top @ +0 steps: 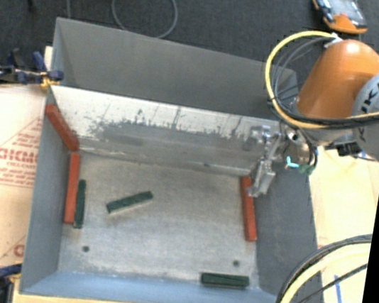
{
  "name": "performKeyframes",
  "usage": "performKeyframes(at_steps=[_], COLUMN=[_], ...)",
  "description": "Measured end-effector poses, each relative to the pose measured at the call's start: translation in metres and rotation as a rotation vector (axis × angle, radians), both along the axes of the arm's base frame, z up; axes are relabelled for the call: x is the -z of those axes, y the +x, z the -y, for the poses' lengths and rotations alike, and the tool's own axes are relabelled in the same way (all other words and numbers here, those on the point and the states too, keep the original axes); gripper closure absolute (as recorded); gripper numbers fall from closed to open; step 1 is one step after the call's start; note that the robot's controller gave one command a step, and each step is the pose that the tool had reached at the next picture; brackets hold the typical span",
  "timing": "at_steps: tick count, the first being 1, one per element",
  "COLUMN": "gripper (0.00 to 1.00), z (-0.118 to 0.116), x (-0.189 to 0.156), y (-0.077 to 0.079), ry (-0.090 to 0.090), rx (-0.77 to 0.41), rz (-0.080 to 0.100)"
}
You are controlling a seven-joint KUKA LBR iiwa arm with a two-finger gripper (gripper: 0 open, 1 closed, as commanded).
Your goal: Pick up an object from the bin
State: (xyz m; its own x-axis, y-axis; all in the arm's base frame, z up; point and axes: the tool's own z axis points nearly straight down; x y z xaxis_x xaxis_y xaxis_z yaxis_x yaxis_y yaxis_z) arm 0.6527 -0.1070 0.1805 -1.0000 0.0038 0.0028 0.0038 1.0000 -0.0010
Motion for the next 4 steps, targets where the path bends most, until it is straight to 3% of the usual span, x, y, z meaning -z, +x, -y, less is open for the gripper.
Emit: performKeyframes(at_steps=[1,2,3,4], gripper=[0.0,0.0,0.0,1.0], z=[0.053,-0.01,0.028,0.032], x=[0.07,0.1,0.092,0.091], y=[-0.033,-0.041,-0.046,-0.045], ry=[0.0,-0.001,0.007,0.002], rx=[-0.429,-0.959,-1.483,-1.478], rz=[0.0,0.008,0.01,0.006])
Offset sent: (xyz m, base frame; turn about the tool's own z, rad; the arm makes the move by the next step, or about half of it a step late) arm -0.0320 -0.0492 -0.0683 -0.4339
